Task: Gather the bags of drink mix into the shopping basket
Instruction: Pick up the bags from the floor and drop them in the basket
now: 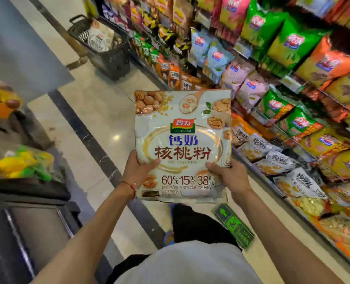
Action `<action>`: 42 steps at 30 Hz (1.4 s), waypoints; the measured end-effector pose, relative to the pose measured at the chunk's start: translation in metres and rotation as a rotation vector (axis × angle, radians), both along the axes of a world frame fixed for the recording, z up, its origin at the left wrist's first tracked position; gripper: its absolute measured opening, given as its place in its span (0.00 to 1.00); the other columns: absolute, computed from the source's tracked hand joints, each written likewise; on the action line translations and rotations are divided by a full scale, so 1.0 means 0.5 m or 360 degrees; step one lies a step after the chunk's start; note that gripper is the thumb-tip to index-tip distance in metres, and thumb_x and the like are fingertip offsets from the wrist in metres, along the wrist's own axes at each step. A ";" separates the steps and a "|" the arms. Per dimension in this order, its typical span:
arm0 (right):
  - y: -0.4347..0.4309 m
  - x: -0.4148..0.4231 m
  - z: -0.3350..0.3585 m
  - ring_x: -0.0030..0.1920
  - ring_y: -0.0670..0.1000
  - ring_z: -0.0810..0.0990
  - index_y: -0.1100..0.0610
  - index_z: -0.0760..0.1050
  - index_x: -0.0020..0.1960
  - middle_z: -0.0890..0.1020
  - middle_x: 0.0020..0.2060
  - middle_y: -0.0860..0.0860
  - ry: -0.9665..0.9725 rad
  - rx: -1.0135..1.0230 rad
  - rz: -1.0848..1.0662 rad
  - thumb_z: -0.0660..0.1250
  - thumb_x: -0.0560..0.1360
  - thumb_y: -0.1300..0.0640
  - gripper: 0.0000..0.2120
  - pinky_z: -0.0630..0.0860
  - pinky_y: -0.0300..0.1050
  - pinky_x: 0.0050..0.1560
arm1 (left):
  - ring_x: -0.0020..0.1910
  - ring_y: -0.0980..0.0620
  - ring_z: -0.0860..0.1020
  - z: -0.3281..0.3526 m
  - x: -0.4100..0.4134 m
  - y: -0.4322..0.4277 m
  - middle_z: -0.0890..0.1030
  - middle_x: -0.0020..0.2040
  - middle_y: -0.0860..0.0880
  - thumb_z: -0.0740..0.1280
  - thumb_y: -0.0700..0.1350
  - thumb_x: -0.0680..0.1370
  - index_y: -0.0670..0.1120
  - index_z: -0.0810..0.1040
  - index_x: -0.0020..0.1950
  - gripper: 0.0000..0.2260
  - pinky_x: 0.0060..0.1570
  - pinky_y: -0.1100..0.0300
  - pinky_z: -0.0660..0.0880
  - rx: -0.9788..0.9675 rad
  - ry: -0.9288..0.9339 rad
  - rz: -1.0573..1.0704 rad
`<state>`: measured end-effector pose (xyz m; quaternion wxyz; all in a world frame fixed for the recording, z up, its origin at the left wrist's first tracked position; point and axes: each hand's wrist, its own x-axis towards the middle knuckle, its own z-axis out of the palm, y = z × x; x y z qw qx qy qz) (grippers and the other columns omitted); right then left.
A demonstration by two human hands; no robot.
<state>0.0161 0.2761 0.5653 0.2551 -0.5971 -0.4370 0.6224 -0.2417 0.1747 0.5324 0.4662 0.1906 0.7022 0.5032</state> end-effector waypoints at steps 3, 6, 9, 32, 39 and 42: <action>0.085 -0.132 -0.005 0.45 0.57 0.89 0.63 0.84 0.54 0.89 0.47 0.57 0.0007 -0.0013 0.0153 0.79 0.72 0.65 0.12 0.86 0.50 0.44 | 0.51 0.48 0.85 -0.008 -0.112 0.036 0.84 0.56 0.47 0.76 0.45 0.74 0.43 0.73 0.63 0.21 0.43 0.54 0.84 -0.0040 0.0010 0.0169; 0.176 -0.274 -0.014 0.41 0.55 0.89 0.61 0.84 0.50 0.89 0.44 0.55 0.0010 -0.0034 0.0314 0.78 0.72 0.66 0.09 0.85 0.46 0.39 | 0.49 0.48 0.86 -0.013 -0.231 0.074 0.84 0.56 0.45 0.75 0.48 0.75 0.43 0.73 0.64 0.22 0.38 0.56 0.83 -0.0048 -0.0032 0.0276; 0.266 -0.417 -0.021 0.41 0.56 0.89 0.60 0.84 0.50 0.89 0.43 0.56 -0.0028 -0.0060 0.0458 0.79 0.71 0.65 0.09 0.86 0.48 0.39 | 0.43 0.54 0.86 0.006 -0.340 0.127 0.86 0.49 0.50 0.73 0.44 0.77 0.44 0.75 0.60 0.13 0.35 0.62 0.81 -0.0049 -0.0015 0.0357; 0.690 -1.345 0.003 0.42 0.52 0.89 0.56 0.84 0.52 0.89 0.46 0.53 -0.0015 -0.0065 0.0644 0.78 0.73 0.64 0.09 0.85 0.46 0.40 | 0.40 0.59 0.83 0.025 -1.222 0.504 0.83 0.50 0.49 0.77 0.38 0.72 0.44 0.73 0.61 0.21 0.31 0.69 0.78 -0.0104 -0.0031 0.0590; 0.786 -1.588 0.035 0.46 0.55 0.89 0.59 0.83 0.56 0.89 0.48 0.54 0.0009 -0.0035 0.0460 0.78 0.73 0.64 0.12 0.86 0.48 0.42 | 0.36 0.58 0.85 0.069 -1.500 0.651 0.83 0.50 0.51 0.77 0.40 0.72 0.46 0.71 0.62 0.22 0.29 0.67 0.78 -0.0102 -0.0043 0.0453; 0.846 -1.678 0.029 0.45 0.54 0.89 0.57 0.83 0.55 0.89 0.47 0.53 -0.0016 -0.0035 0.0416 0.79 0.73 0.63 0.12 0.86 0.48 0.42 | 0.41 0.56 0.83 0.065 -1.590 0.714 0.82 0.50 0.51 0.77 0.40 0.73 0.46 0.70 0.63 0.23 0.29 0.68 0.78 -0.0111 -0.0014 0.0414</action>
